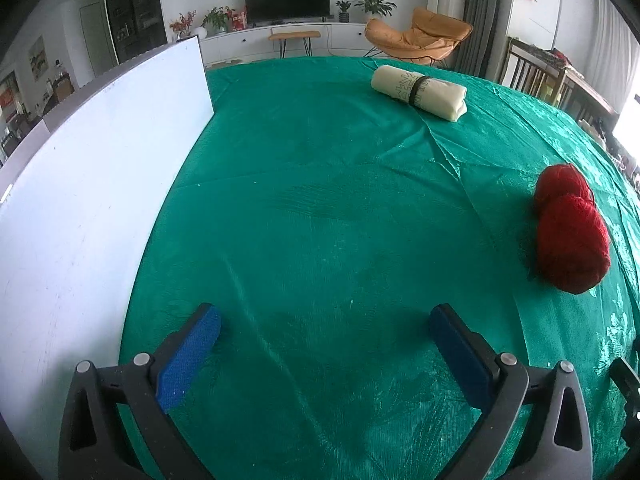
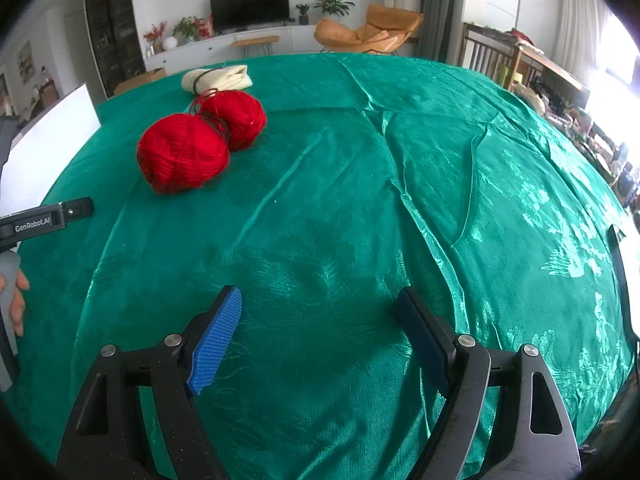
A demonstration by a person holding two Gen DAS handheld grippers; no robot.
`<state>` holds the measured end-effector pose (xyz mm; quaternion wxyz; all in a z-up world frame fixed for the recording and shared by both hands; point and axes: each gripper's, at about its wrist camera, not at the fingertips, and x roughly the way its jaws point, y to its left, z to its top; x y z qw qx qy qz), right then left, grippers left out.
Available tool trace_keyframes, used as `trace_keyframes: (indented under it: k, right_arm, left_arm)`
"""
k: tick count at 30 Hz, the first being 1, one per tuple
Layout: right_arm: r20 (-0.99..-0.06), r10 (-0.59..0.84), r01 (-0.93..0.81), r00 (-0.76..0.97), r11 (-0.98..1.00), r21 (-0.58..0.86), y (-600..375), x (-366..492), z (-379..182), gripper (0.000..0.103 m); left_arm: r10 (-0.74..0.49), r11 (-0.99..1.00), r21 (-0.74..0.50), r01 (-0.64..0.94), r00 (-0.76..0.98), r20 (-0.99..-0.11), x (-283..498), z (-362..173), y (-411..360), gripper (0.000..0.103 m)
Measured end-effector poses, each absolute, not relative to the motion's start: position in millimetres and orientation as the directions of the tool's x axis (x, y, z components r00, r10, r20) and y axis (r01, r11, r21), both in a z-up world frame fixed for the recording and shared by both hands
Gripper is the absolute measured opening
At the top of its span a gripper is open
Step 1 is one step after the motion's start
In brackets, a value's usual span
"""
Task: Organize soft objects
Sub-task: 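Move the right tool down around the two red yarn balls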
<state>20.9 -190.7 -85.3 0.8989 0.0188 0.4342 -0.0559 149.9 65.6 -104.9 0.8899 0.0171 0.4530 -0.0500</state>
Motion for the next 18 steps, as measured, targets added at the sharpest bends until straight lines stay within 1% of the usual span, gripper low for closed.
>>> trace_keyframes:
  k: [9,14,16,18]
  right_arm:
    - [-0.783,-0.085,0.118,0.617,0.993,-0.015,-191,21,-85,0.083]
    - [-0.788,-0.060,0.112,0.613,0.994,0.012,-195,23,-85,0.084]
    - [-0.816,-0.023,0.125,0.577,0.990,0.061,-200,27,-80,0.085]
    - [-0.823,0.056,0.154,0.566,0.973,0.172,-204,31,-73,0.085]
  left_arm:
    - [-0.073,0.994,-0.015,0.105,0.585,-0.808,150,-105,65,0.103]
    - [-0.073,0.994,-0.014,0.105,0.585,-0.808,150,-105,66,0.103]
    - [-0.073,0.994,-0.014,0.104,0.585,-0.808,150,-105,66,0.103]
    - [-0.072,0.995,-0.013,0.104,0.585,-0.808,150,-105,66,0.103]
